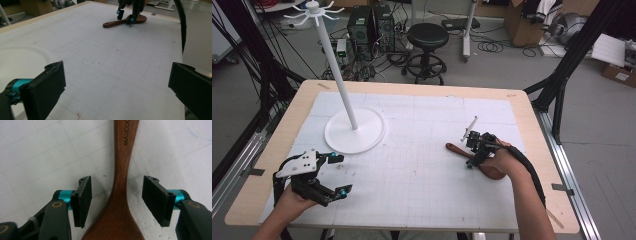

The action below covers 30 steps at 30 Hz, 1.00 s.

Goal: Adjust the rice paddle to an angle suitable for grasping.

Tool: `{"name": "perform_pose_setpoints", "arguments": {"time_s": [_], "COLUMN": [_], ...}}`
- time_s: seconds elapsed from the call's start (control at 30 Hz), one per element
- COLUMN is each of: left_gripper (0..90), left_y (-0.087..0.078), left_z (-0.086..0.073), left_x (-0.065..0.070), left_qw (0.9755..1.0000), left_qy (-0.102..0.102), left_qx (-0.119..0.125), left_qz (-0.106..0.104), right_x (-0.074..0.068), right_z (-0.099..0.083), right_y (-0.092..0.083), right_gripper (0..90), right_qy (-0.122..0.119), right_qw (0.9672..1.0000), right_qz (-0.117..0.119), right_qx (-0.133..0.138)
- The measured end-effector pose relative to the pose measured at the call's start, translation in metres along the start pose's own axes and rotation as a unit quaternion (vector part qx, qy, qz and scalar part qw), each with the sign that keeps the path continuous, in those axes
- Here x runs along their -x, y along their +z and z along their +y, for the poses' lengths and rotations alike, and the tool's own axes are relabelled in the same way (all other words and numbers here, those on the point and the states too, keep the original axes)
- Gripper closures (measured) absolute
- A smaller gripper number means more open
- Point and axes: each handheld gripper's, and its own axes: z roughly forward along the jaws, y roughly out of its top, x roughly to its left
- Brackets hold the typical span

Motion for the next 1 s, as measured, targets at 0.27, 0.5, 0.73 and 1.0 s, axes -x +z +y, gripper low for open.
{"name": "perform_pose_setpoints", "arguments": {"time_s": [0.27,0.5,0.73,1.0], "left_gripper": [1.7,1.7,1.7,1.7], "left_y": [0.0,0.001,0.001,0.002], "left_z": [0.0,-0.001,-0.001,-0.002], "left_x": [0.0,0.0,0.0,0.0], "left_qw": [1.0,1.0,1.0,1.0], "left_qy": [0.0,0.0,0.0,0.0], "left_qx": [-0.002,-0.004,-0.006,-0.008], "left_qz": [0.0,0.0,0.001,0.001], "right_x": [0.001,0.006,0.008,0.009], "right_z": [0.006,0.008,0.011,0.011], "right_y": [0.0,0.0,0.001,0.001], "right_gripper": [53.3,59.8,63.0,65.6], "right_qy": [0.001,0.005,0.009,0.017], "right_qw": [0.9997,0.9994,0.9992,0.9991], "right_qz": [0.012,0.019,0.02,0.022], "right_qx": [-0.02,-0.03,-0.035,-0.032]}}
